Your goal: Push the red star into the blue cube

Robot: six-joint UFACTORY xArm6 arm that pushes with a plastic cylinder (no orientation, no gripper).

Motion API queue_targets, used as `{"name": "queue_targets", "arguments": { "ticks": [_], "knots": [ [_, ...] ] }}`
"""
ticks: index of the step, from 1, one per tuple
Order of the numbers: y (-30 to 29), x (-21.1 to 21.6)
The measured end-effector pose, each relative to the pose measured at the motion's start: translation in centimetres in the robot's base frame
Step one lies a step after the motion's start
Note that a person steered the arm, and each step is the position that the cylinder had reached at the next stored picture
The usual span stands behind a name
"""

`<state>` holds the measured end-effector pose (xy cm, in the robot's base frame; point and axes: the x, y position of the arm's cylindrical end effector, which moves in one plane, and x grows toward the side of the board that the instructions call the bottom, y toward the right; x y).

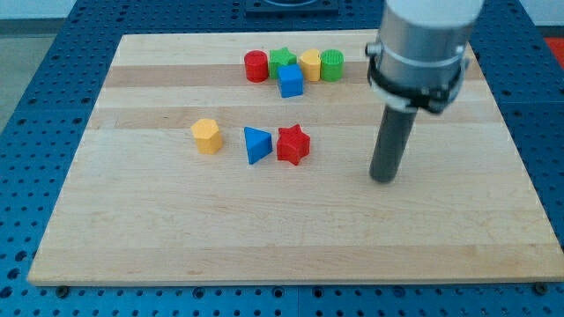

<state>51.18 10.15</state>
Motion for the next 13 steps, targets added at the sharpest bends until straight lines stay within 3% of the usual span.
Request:
{"name": "queue_targets", "arguments": {
  "ticks": [4,8,13],
  "knots": [
    [-11.0,-2.5],
    [-7.9,-7.2],
    [-10.7,-9.8]
  ]
}}
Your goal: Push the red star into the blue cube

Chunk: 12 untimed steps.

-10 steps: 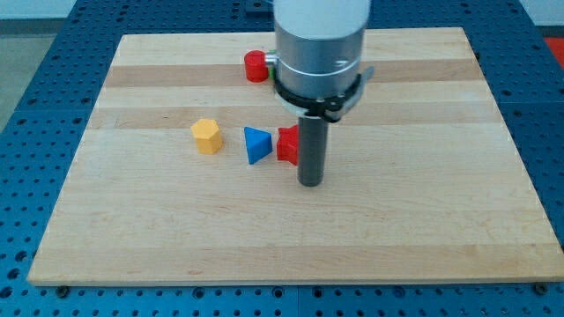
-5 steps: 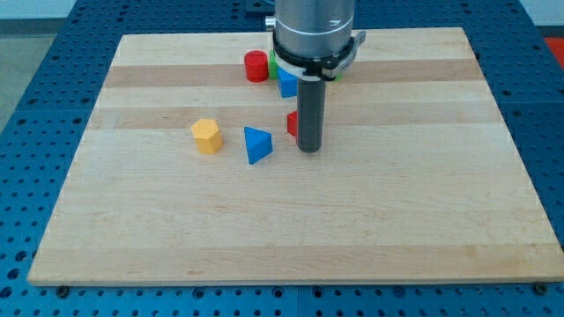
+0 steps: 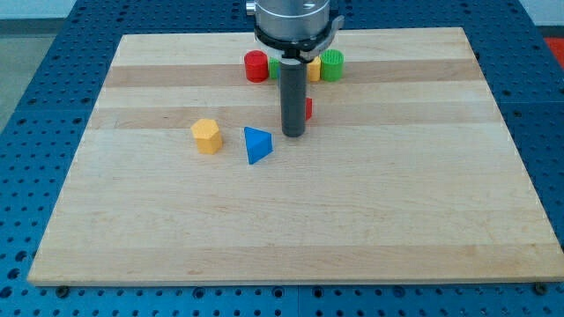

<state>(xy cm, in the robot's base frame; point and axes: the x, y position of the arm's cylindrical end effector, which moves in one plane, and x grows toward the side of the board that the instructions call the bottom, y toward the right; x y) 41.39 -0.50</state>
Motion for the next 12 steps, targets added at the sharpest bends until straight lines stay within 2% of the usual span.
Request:
{"name": "queue_targets", "arguments": {
  "ticks": [7,8,10,11,12],
  "knots": [
    [-5.0,-3.9],
    [-1.5,-3.1],
    [1.9,3.7],
    [4.3,2.9],
    [5.3,0.1]
  ]
}}
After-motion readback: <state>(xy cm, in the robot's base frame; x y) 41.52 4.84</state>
